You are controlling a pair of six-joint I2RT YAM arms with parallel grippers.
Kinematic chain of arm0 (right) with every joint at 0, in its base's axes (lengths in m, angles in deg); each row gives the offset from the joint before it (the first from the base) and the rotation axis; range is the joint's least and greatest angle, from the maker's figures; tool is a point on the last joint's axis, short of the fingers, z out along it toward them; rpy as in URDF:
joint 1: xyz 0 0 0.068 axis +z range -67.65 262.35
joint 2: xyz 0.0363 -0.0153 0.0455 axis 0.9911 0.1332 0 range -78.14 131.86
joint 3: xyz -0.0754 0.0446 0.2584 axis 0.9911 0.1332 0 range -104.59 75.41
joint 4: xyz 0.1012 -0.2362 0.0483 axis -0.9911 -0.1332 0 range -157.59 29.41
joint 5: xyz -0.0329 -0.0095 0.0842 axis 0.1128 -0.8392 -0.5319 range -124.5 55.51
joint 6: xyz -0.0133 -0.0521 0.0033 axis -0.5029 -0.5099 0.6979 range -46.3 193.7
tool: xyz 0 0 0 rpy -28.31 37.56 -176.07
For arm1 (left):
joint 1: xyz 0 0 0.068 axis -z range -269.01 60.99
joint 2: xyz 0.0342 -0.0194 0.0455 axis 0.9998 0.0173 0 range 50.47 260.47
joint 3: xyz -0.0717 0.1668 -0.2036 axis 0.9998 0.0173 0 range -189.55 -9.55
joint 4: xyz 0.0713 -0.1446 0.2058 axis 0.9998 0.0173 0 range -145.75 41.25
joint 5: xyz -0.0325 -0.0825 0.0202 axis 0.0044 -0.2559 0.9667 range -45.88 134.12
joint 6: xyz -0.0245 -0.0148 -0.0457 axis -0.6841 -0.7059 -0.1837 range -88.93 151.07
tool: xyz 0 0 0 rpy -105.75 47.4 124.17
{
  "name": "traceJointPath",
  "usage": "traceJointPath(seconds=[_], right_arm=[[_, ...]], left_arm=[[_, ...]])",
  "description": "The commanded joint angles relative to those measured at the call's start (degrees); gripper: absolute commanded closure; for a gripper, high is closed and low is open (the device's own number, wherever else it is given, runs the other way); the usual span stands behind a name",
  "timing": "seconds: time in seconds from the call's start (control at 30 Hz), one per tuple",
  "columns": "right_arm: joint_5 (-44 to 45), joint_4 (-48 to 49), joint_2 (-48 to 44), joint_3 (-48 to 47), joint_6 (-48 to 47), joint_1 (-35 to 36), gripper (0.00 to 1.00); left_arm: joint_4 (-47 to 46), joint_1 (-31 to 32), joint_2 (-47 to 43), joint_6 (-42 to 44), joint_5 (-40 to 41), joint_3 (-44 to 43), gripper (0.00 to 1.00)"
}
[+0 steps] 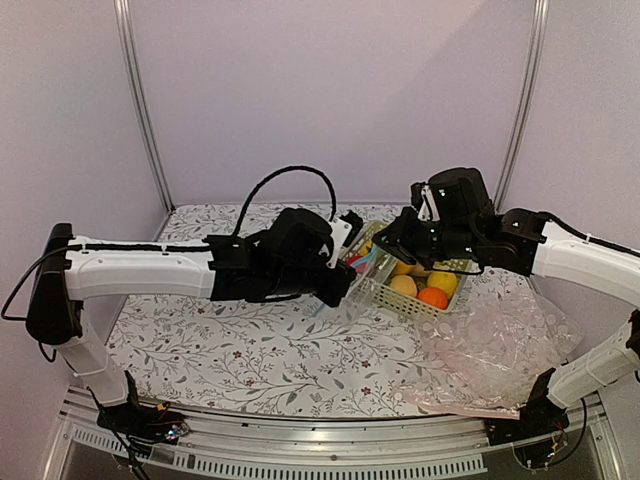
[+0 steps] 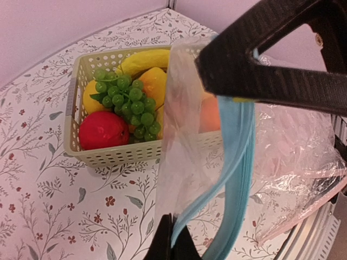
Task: Place the food in the zip-top bag and seal the zipper
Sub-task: Pass from the right arm to the left, then open the zipper food storage bag at the center of the board.
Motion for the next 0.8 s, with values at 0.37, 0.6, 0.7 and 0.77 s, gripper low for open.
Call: traceJointPath(seconds=[0.37, 0.6, 0.7, 0.77], right_arm=[[3.7, -7.1, -5.1, 0.5, -9.6, 3.2, 0.47], [4.2, -6.5, -2.5, 0.5, -9.1, 6.6, 0.44], [4.1, -5.7, -1.0, -0.3, -9.1, 7.1, 0.45], [3.9, -5.7, 0.0, -1.4, -9.5, 7.1, 0.45]], left_arm=[[3.2, -1.4, -3.3, -7.5, -0.2, 1.4, 1.0], [2.8, -1.6, -3.4, -8.5, -0.6, 1.4, 1.0], [2.8, -1.6, -3.4, -8.8, -0.8, 1.5, 1.0], [2.9, -1.7, -3.5, -8.9, -0.9, 1.5, 1.0]])
